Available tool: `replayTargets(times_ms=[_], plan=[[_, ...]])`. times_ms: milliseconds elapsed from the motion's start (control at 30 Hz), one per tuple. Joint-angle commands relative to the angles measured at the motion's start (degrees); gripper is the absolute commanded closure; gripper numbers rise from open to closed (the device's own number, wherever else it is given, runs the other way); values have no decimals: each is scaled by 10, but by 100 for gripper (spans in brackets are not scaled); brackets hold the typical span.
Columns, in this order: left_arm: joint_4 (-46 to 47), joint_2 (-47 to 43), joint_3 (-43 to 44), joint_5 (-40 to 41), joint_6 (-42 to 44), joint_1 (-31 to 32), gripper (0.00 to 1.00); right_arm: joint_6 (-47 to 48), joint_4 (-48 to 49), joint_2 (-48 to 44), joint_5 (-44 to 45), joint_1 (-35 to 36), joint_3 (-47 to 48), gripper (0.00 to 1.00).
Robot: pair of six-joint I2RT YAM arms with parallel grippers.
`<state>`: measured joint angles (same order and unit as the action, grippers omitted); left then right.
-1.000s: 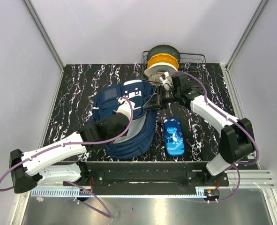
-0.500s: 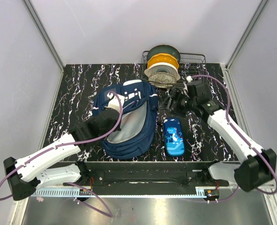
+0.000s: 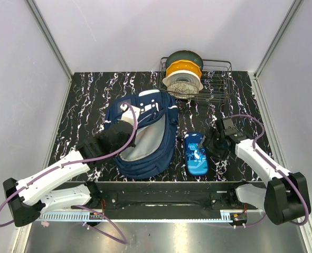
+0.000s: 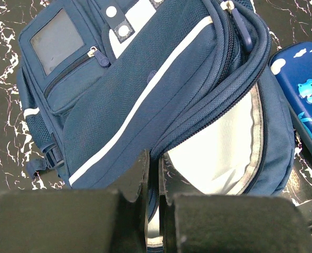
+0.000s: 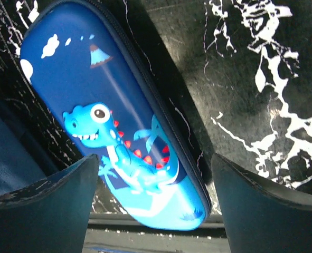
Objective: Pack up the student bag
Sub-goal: Pick up the stationery from the center of the board.
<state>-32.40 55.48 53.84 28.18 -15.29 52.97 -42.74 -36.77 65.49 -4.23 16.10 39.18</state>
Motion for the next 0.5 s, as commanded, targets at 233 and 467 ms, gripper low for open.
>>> replayTargets(times_ms=[233, 467], plan=[[26, -15, -13, -12, -14, -10, 100, -16, 184, 63, -112, -2, -74, 7], [26, -14, -15, -19, -17, -9, 100, -37, 339, 133, -225, -2, -97, 15]])
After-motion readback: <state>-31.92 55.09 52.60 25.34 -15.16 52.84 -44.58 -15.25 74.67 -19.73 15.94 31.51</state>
